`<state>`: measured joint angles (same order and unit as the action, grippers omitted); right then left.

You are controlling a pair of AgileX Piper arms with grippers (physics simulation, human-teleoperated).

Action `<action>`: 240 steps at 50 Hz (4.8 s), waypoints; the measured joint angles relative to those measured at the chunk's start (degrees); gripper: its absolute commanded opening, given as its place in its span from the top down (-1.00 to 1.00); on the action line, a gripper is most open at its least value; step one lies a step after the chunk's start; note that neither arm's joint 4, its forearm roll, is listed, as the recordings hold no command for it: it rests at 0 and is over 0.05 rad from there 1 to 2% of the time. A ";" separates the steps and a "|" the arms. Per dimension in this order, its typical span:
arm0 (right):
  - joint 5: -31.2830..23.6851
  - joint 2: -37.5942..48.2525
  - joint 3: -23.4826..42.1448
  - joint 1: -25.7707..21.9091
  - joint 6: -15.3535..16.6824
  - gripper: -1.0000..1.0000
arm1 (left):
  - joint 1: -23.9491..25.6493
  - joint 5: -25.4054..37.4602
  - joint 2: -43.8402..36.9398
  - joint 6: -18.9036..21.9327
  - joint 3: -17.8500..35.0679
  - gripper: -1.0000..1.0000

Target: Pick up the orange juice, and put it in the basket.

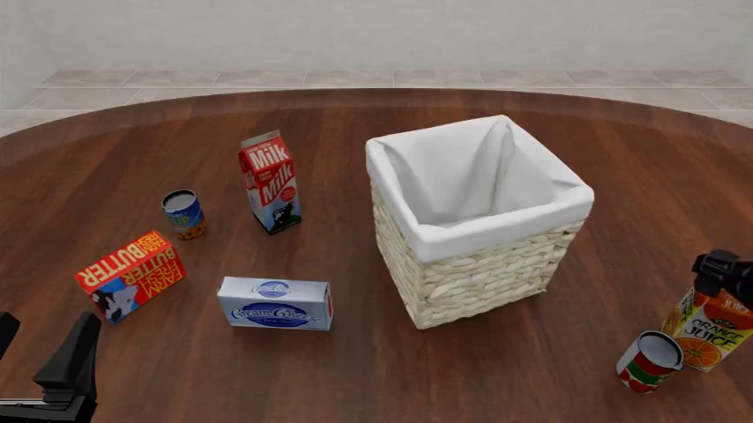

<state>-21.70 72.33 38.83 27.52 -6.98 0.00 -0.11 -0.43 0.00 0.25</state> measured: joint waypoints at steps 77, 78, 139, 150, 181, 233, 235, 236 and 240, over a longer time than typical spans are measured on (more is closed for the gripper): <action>-10.23 -1.57 22.13 -7.06 15.98 1.00 | 0.00 0.00 0.00 0.00 0.00 -1.00; -10.42 -1.34 23.04 -7.56 16.41 1.00 | 0.00 0.00 0.00 0.00 0.00 -1.00; -8.19 9.25 53.23 -46.55 14.93 1.00 | 0.00 0.00 0.00 0.00 0.00 -1.00; -6.63 11.71 52.67 -51.29 11.36 1.00 | 0.00 0.00 0.00 0.00 0.00 -1.00; -8.71 15.99 52.03 -51.99 6.95 1.00 | 0.00 0.00 0.00 0.00 0.00 -1.00; -8.24 19.51 46.39 -49.93 2.07 1.00 | 0.00 0.00 0.00 0.00 0.00 -1.00; -8.20 19.60 46.14 -49.86 1.92 1.00 | 0.00 0.00 0.00 0.00 0.00 -1.00; -8.18 19.68 46.02 -49.83 1.82 1.00 | 0.00 0.00 0.00 0.00 0.00 -1.00; -7.98 20.09 45.47 -49.74 1.41 1.00 | 0.00 0.00 0.00 0.00 0.00 -1.00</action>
<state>-29.68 92.42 84.30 -22.22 -5.57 0.00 -0.11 -0.43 0.00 0.25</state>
